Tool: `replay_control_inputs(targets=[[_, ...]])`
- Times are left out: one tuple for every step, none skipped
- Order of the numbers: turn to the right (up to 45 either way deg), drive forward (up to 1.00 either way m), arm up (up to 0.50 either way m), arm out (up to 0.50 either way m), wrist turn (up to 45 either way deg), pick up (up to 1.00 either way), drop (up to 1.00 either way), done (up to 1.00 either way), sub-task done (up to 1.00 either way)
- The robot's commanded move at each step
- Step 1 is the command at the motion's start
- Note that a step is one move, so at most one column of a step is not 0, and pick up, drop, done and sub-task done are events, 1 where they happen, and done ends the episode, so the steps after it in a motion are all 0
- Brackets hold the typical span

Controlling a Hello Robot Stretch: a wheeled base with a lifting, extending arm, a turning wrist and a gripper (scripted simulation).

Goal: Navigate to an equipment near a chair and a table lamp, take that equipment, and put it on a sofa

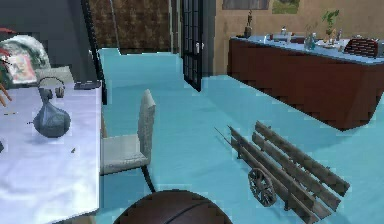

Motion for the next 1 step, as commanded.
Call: replay_control_inputs(targets=[[6.0,0.00,0.00,0.00,0.0,0.00,0.00,0.00,0.00]])
